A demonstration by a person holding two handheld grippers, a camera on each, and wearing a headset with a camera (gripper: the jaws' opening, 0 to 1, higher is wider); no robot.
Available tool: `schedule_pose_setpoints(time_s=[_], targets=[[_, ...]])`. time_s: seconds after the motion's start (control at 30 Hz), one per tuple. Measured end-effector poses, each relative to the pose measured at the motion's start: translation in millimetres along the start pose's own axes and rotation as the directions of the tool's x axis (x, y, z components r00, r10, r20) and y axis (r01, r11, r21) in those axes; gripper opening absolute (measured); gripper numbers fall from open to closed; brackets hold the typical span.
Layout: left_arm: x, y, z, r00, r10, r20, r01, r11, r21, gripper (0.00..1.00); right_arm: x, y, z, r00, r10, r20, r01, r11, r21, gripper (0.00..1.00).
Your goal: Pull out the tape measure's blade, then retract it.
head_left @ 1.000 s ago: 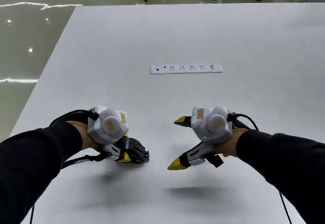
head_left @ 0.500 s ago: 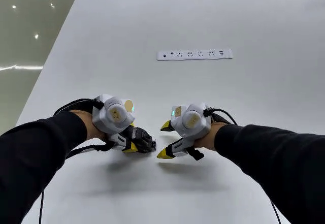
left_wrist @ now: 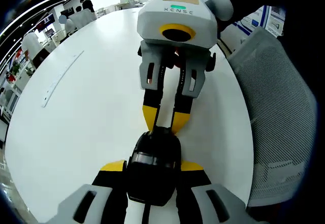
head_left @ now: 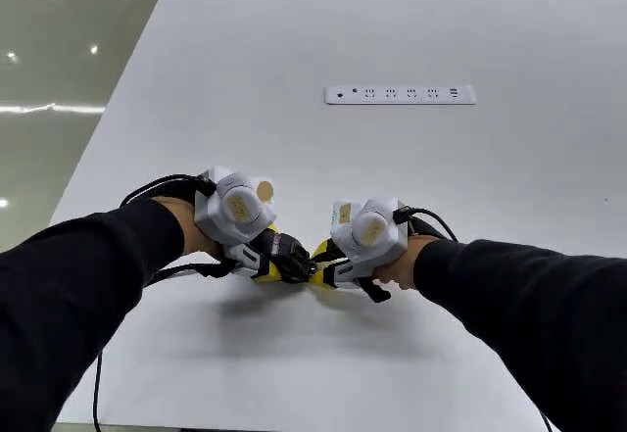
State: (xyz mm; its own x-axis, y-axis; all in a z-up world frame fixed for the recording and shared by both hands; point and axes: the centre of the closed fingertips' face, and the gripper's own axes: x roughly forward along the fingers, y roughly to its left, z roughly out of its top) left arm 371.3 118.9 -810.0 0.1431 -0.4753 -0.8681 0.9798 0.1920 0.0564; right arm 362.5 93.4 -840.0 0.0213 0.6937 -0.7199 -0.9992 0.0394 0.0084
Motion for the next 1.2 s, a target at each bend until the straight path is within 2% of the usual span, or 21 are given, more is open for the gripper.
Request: schedule_pose_setpoints(time_s=[0.17,0.3,0.47,0.67,0.73,0.93,1.0,1.07,1.2], targets=[[0.0,-0.1,-0.7,1.0000,0.000,-0.005,0.000,1.000,-0.001,0.33,-1.5,0.1,-1.0,1.0000,0.004,-0.008,-0.004,1.000,-0.011,0.07],[-0.3,-0.1,-1.2,1.0000,-0.002,-0.006,0.002,1.000,-0.007,0.33,-4.7,-1.2,-4.8,0.9996,-0.004,-0.027,0.002,0.998,-0.061,0.07],[0.0,0.5,-1.2,1.0000,-0.002,-0.002,0.002,1.000,-0.018,0.33,-13.2,-3.6,-14.5,0.9993,0.006,-0.036,-0.007,1.000,-0.027,0.08],[-0.5,1.1,-2.2,1.0000,0.005,0.000,-0.005,1.000,-0.031,0.33,-9.1,-2.5,-11.5,0.9990,-0.001,-0.045,0.000,1.000,-0.008,0.11],[-0.4,1.3,-2.2,1.0000,0.006,0.001,-0.006,0.999,-0.033,0.33,-9.7,-3.3,-8.9,0.9995,-0.005,-0.031,0.006,1.000,0.015,0.13],[-0.6,1.2,-2.4,1.0000,0.004,0.000,-0.004,0.999,-0.034,0.33,-4.3,-3.0,-8.4,0.9996,-0.006,-0.026,0.006,1.000,-0.005,0.12],[-0.9,0.8,-2.6,1.0000,0.008,0.000,-0.008,0.999,-0.036,0.33,-5.6,-2.9,-7.0,0.9998,-0.012,-0.017,0.013,1.000,0.016,0.12],[-1.3,0.8,-2.7,1.0000,0.008,0.004,-0.008,0.999,-0.038,0.33,-6.4,-2.6,-6.7,0.9999,-0.015,-0.008,0.015,1.000,-0.015,0.11],[-2.9,2.0,-3.8,0.9998,-0.008,0.018,0.009,0.998,-0.055,0.33,-9.6,-3.5,-6.2,0.9995,-0.023,-0.020,0.022,1.000,-0.018,0.10]])
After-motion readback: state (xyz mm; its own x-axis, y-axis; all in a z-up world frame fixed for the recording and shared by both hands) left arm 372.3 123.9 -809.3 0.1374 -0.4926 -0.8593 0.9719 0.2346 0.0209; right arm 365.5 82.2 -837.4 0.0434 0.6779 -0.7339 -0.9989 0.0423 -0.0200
